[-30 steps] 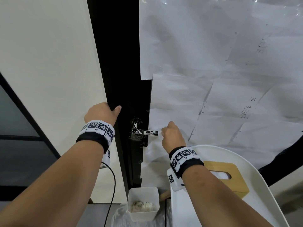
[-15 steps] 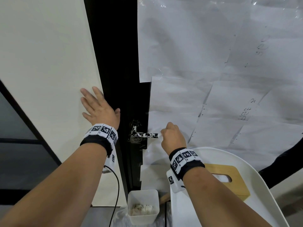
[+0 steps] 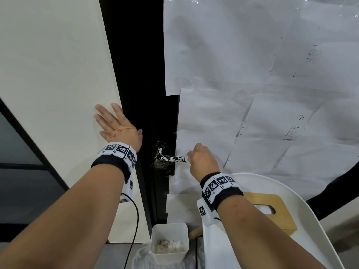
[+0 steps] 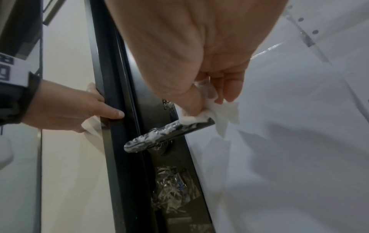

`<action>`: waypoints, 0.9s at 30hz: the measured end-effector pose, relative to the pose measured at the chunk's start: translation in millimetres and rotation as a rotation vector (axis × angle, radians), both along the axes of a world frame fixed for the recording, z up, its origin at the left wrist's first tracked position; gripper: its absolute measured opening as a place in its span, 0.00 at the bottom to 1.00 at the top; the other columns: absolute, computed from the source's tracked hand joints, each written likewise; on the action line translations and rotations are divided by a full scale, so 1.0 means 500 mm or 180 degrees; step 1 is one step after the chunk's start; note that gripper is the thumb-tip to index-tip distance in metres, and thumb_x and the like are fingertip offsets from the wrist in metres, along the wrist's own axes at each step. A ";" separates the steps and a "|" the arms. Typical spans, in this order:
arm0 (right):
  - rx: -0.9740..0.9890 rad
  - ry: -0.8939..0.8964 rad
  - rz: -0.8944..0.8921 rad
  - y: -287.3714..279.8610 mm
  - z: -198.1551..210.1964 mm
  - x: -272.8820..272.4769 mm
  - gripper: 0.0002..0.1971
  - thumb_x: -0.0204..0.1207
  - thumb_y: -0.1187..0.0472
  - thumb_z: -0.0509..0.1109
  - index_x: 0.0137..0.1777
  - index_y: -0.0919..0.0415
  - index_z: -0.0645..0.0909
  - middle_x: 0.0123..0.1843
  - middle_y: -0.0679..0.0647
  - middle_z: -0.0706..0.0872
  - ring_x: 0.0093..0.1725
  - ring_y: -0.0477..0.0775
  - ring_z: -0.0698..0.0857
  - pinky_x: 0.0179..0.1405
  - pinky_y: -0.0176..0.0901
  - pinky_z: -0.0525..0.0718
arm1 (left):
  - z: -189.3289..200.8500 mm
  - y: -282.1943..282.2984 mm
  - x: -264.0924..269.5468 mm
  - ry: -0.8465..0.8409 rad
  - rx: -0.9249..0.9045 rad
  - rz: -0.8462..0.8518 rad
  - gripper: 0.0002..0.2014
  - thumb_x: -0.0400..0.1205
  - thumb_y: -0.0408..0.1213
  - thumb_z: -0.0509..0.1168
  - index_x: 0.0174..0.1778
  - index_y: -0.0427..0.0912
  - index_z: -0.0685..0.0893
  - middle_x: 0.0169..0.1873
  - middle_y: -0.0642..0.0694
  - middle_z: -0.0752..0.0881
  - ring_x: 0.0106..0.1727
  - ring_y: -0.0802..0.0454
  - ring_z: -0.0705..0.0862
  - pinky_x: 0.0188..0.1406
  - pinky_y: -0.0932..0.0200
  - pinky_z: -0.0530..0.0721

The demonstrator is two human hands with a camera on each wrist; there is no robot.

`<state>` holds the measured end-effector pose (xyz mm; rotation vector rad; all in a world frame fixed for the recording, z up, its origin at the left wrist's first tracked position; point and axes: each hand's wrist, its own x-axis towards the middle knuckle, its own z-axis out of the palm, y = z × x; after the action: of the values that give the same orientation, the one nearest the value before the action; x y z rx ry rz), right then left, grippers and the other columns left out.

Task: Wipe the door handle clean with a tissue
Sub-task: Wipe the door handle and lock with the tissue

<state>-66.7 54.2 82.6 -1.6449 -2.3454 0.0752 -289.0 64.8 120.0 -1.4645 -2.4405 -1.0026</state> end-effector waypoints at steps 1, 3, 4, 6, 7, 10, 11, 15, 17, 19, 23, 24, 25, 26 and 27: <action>-0.0015 -0.0014 0.0011 -0.003 -0.002 -0.001 0.12 0.72 0.76 0.58 0.48 0.66 0.80 0.54 0.59 0.74 0.51 0.61 0.75 0.36 0.47 0.72 | 0.001 -0.002 0.000 -0.0002 -0.0007 -0.0001 0.54 0.76 0.46 0.70 0.81 0.36 0.32 0.79 0.23 0.36 0.80 0.23 0.37 0.71 0.26 0.65; -0.0095 0.0034 -0.0071 -0.005 -0.005 0.003 0.11 0.71 0.77 0.58 0.47 0.68 0.80 0.54 0.60 0.73 0.51 0.61 0.75 0.37 0.48 0.74 | 0.004 -0.004 0.002 -0.0011 -0.0029 -0.0013 0.54 0.76 0.45 0.69 0.81 0.36 0.32 0.79 0.23 0.35 0.80 0.23 0.37 0.70 0.25 0.65; -0.0124 0.0067 -0.0159 -0.003 -0.005 0.008 0.11 0.71 0.77 0.58 0.48 0.69 0.80 0.55 0.60 0.73 0.51 0.62 0.76 0.38 0.49 0.77 | 0.004 -0.005 0.002 -0.0024 -0.0044 -0.0021 0.54 0.77 0.45 0.69 0.80 0.36 0.31 0.79 0.24 0.35 0.80 0.24 0.36 0.70 0.25 0.65; -0.0140 0.0133 -0.0340 0.003 0.000 0.021 0.12 0.72 0.77 0.59 0.49 0.69 0.82 0.54 0.60 0.73 0.51 0.62 0.78 0.41 0.50 0.81 | 0.004 -0.005 0.002 -0.0038 -0.0073 -0.0023 0.54 0.77 0.44 0.69 0.80 0.37 0.30 0.79 0.24 0.34 0.80 0.24 0.36 0.70 0.25 0.66; -0.0125 0.0175 -0.0386 0.007 0.003 0.025 0.13 0.72 0.77 0.59 0.49 0.69 0.82 0.54 0.60 0.74 0.50 0.61 0.78 0.43 0.50 0.83 | 0.004 -0.004 0.002 -0.0040 -0.0084 -0.0020 0.54 0.77 0.44 0.69 0.80 0.37 0.30 0.79 0.24 0.34 0.80 0.24 0.35 0.69 0.25 0.67; -0.0117 0.0257 -0.0190 0.005 0.005 0.018 0.12 0.70 0.80 0.57 0.44 0.69 0.80 0.54 0.61 0.73 0.48 0.61 0.77 0.40 0.48 0.79 | 0.003 -0.004 0.000 -0.0040 -0.0094 -0.0014 0.54 0.77 0.45 0.69 0.80 0.38 0.30 0.79 0.24 0.34 0.80 0.24 0.35 0.67 0.25 0.69; -0.0155 0.0225 -0.0113 0.000 0.002 0.013 0.11 0.69 0.80 0.57 0.40 0.67 0.78 0.54 0.62 0.73 0.47 0.61 0.75 0.39 0.48 0.77 | 0.003 -0.004 0.000 -0.0046 -0.0094 -0.0008 0.54 0.77 0.45 0.69 0.80 0.38 0.30 0.79 0.24 0.34 0.80 0.24 0.36 0.66 0.25 0.70; -0.0285 0.0368 -0.0276 -0.003 -0.017 0.009 0.11 0.68 0.81 0.57 0.39 0.65 0.73 0.54 0.62 0.73 0.43 0.59 0.73 0.42 0.49 0.80 | 0.003 -0.002 0.000 -0.0053 -0.0105 0.0009 0.54 0.76 0.45 0.69 0.81 0.38 0.31 0.79 0.24 0.35 0.80 0.24 0.36 0.65 0.25 0.71; -0.0448 0.0520 -0.0404 0.006 -0.019 0.013 0.12 0.70 0.79 0.58 0.47 0.69 0.79 0.54 0.62 0.74 0.44 0.63 0.78 0.45 0.48 0.81 | 0.003 -0.003 0.000 -0.0053 -0.0111 0.0013 0.54 0.76 0.45 0.69 0.81 0.38 0.31 0.79 0.23 0.35 0.80 0.24 0.36 0.64 0.25 0.72; -0.0650 0.0658 -0.0493 0.010 -0.018 0.013 0.09 0.74 0.74 0.58 0.49 0.70 0.79 0.53 0.63 0.74 0.47 0.65 0.80 0.43 0.44 0.75 | 0.004 -0.003 0.000 -0.0057 -0.0114 0.0011 0.54 0.76 0.45 0.69 0.81 0.38 0.31 0.79 0.23 0.35 0.80 0.24 0.36 0.64 0.26 0.72; -0.0832 0.0735 -0.0769 0.011 -0.024 0.017 0.15 0.78 0.69 0.58 0.29 0.63 0.65 0.42 0.62 0.74 0.45 0.65 0.77 0.40 0.41 0.66 | 0.005 -0.005 0.000 -0.0063 -0.0122 -0.0024 0.53 0.77 0.45 0.68 0.80 0.38 0.30 0.79 0.24 0.34 0.80 0.24 0.36 0.64 0.25 0.71; -0.0866 0.0730 -0.0809 0.009 -0.024 0.018 0.17 0.78 0.69 0.58 0.27 0.61 0.62 0.39 0.60 0.74 0.44 0.64 0.75 0.39 0.41 0.66 | 0.004 -0.005 -0.001 -0.0057 -0.0117 -0.0024 0.53 0.77 0.46 0.68 0.80 0.38 0.30 0.79 0.23 0.34 0.80 0.23 0.36 0.65 0.25 0.71; -0.0887 0.0732 -0.0823 0.007 -0.023 0.019 0.18 0.78 0.68 0.58 0.26 0.60 0.61 0.37 0.59 0.74 0.43 0.63 0.74 0.39 0.42 0.67 | 0.004 -0.006 -0.001 -0.0045 -0.0105 -0.0028 0.53 0.77 0.47 0.68 0.80 0.38 0.31 0.79 0.23 0.35 0.80 0.23 0.36 0.64 0.25 0.71; -0.0912 0.0731 -0.0832 0.006 -0.021 0.020 0.19 0.78 0.67 0.58 0.26 0.60 0.61 0.35 0.58 0.74 0.44 0.63 0.76 0.40 0.42 0.68 | 0.003 -0.006 -0.001 -0.0037 -0.0088 -0.0034 0.53 0.77 0.47 0.68 0.81 0.38 0.31 0.79 0.23 0.35 0.80 0.23 0.36 0.64 0.25 0.71; -0.0954 0.0738 -0.0852 0.005 -0.019 0.021 0.18 0.79 0.67 0.58 0.26 0.61 0.63 0.36 0.58 0.75 0.45 0.64 0.77 0.40 0.42 0.70 | 0.002 -0.006 0.000 -0.0039 -0.0075 -0.0036 0.53 0.77 0.47 0.67 0.81 0.38 0.32 0.79 0.23 0.35 0.80 0.23 0.36 0.64 0.25 0.71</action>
<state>-56.3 56.9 72.9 -1.9529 -1.9981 0.5551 -289.2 61.6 121.2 -1.4855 -2.4636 -0.9913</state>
